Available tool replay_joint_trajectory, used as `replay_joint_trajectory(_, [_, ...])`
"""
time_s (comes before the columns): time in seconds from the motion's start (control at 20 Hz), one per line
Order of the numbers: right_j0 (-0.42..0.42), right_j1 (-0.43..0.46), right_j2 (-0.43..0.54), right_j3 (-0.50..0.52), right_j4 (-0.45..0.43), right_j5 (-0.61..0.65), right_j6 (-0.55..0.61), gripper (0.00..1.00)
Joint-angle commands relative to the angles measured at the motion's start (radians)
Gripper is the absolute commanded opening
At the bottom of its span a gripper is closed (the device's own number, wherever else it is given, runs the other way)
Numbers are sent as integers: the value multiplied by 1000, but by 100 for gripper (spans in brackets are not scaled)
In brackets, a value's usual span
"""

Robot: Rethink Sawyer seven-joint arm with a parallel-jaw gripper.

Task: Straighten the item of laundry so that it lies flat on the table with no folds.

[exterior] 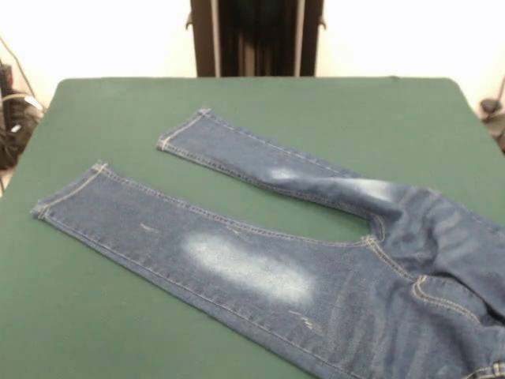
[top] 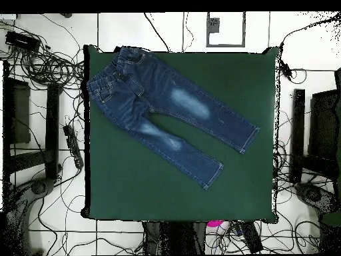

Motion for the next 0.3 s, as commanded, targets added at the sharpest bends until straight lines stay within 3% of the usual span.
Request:
replay_joint_trajectory(0.05, [63, 53, -213, -20, -91, -57, -1006, 100])
replay_joint_trajectory(0.3, [42, 15, -248, -50, -73, -24, -1081, 100])
